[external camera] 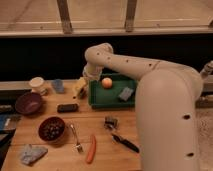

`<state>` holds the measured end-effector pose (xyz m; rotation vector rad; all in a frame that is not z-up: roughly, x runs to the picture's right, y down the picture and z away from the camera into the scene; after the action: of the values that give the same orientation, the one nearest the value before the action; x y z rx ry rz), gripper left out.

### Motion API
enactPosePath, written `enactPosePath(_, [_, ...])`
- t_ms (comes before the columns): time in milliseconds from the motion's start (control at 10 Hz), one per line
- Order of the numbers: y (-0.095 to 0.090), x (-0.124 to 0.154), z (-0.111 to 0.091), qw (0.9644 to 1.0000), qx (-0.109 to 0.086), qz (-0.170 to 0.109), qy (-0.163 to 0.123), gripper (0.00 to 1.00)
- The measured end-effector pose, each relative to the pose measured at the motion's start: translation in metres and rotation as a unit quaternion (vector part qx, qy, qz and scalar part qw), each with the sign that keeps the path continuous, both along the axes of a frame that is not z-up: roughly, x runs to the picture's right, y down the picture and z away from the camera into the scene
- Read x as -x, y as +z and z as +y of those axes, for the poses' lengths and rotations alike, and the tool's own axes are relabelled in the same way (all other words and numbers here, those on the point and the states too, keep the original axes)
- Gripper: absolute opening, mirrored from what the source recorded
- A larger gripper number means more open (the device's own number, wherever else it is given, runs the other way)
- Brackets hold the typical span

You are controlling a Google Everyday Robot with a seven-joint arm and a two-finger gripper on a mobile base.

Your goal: Place banana in plastic cup

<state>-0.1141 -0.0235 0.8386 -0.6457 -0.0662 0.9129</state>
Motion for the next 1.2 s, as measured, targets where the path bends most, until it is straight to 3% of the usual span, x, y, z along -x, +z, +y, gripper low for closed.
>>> enactPosePath(400, [0.031, 0.011, 0.004, 0.9993, 0.017, 0.004, -0.032, 0.80])
enactPosePath(700, [0.051, 0.040, 0.005, 0.9978, 0.024, -0.001, -0.062, 0.80])
enactPosePath(1200, [0.063, 0.057, 0.011, 0.9973, 0.025, -0.027, -0.063, 0.80])
